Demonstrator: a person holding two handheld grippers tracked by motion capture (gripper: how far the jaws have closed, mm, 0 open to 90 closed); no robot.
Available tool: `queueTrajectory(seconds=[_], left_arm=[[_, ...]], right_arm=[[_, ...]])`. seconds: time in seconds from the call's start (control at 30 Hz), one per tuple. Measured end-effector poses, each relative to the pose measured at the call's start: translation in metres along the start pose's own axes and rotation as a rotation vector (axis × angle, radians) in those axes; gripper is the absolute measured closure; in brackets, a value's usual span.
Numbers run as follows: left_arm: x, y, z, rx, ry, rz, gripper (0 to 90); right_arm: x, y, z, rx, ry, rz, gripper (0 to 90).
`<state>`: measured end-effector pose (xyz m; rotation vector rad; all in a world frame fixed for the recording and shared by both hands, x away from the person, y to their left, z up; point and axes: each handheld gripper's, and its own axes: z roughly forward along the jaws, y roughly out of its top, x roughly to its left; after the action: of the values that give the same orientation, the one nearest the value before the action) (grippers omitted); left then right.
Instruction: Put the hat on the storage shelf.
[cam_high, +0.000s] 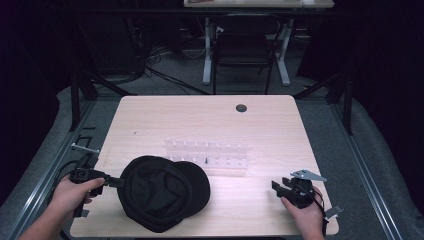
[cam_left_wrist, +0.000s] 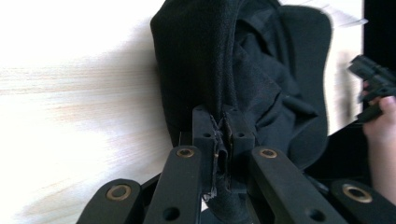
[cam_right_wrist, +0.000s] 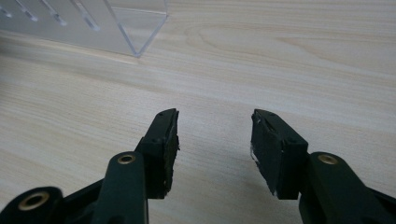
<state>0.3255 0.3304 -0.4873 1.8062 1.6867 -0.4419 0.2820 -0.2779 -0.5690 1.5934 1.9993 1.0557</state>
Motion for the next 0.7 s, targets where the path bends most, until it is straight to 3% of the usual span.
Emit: queueTrajectory(seconds=[0.47, 0.7], left_arm=[[-0.018, 0.006, -0.018, -0.022, -0.099, 0.005, 85.7], [-0.032, 0.011, -0.027, -0.039, -0.180, -0.001, 85.9]], right_arm=[[0.000, 0.000, 0.000, -0.004, 0.002, 0.009, 50.1], [-0.001, -0.001, 0.000, -0.004, 0.002, 0.011, 50.0]])
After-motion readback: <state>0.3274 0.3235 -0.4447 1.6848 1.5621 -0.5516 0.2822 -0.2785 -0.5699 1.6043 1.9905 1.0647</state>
